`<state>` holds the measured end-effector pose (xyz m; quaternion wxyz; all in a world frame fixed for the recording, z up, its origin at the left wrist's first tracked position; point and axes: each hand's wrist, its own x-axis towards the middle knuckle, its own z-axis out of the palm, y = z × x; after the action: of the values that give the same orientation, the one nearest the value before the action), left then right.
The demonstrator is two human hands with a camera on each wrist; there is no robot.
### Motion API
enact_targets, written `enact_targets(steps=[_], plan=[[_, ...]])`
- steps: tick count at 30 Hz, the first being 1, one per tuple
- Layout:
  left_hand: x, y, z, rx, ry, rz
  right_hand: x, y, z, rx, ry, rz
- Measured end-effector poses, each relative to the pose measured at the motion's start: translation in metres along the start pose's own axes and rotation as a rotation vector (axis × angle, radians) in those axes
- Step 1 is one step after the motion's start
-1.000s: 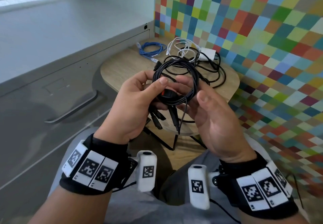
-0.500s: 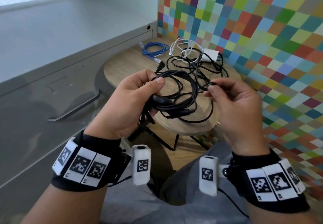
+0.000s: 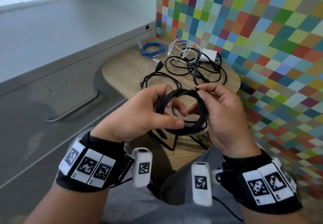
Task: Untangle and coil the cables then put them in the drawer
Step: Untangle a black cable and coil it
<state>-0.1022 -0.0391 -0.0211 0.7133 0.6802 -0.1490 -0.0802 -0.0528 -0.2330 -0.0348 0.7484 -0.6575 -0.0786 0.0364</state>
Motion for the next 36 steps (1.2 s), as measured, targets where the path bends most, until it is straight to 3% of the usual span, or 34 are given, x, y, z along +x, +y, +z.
enact_targets(steps=[4,7,12,15,18,23,27,31,36], plan=[[-0.002,0.004,0.005,0.179,-0.058,-0.116,-0.005,0.005,0.012,-0.007,0.043,-0.005],[0.000,0.007,0.014,0.266,0.025,-0.169,-0.005,0.010,0.019,0.011,0.133,-0.020],[0.008,0.002,0.030,0.414,0.192,-0.109,-0.002,0.012,0.022,0.088,0.188,0.013],[0.008,0.000,0.028,0.360,0.217,-0.062,-0.001,0.010,0.017,0.071,0.106,0.019],[0.004,0.003,0.018,0.145,0.228,0.020,-0.002,0.007,0.008,-0.018,0.054,0.042],[-0.002,0.005,0.003,-0.298,0.207,0.101,-0.001,0.005,-0.006,-0.299,0.041,-0.159],[0.002,0.000,0.002,-0.151,0.280,0.081,-0.004,0.001,-0.004,-0.178,-0.147,-0.073],[0.005,-0.003,0.004,0.113,0.361,0.069,-0.009,0.002,0.003,0.140,-0.312,0.075],[0.004,0.001,0.008,0.115,0.382,0.075,-0.010,0.006,0.002,0.292,-0.445,0.122]])
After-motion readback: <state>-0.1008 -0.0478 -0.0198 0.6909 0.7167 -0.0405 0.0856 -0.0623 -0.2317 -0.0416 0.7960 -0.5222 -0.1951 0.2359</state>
